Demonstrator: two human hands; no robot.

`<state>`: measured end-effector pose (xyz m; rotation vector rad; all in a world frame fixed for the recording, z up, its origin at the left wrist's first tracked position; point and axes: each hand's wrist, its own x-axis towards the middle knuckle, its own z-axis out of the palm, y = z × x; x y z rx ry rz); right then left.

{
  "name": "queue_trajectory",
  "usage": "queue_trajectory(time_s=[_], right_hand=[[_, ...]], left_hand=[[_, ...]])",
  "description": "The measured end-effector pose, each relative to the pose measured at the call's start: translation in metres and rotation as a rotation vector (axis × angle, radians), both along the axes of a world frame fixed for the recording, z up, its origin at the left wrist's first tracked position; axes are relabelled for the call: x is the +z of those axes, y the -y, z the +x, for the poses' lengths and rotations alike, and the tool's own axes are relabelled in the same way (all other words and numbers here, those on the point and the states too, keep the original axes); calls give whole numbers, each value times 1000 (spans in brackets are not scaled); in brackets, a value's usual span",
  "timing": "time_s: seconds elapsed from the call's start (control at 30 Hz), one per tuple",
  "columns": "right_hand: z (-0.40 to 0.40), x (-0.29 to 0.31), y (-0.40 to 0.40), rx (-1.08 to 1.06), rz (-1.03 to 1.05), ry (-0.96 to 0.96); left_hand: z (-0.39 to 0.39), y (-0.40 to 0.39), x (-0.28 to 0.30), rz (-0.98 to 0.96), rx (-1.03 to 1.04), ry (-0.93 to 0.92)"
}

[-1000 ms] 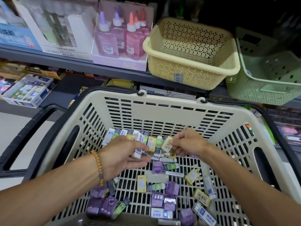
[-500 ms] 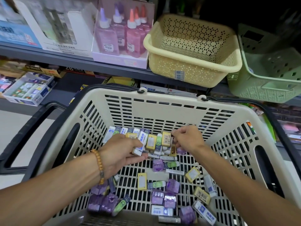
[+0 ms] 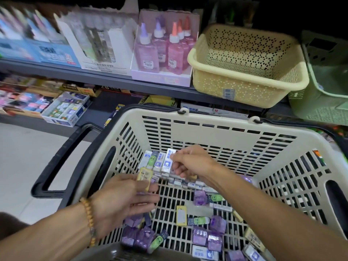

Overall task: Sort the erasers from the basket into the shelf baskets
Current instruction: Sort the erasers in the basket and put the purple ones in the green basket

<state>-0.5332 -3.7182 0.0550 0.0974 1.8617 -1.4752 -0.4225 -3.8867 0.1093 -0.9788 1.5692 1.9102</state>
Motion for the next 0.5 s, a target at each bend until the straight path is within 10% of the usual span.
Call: queue_trajectory(time_s=[0.5], right_hand=[[21,24,28,334,-37,-151]], left_hand=[[-7,6,3,-300,-129,-103]])
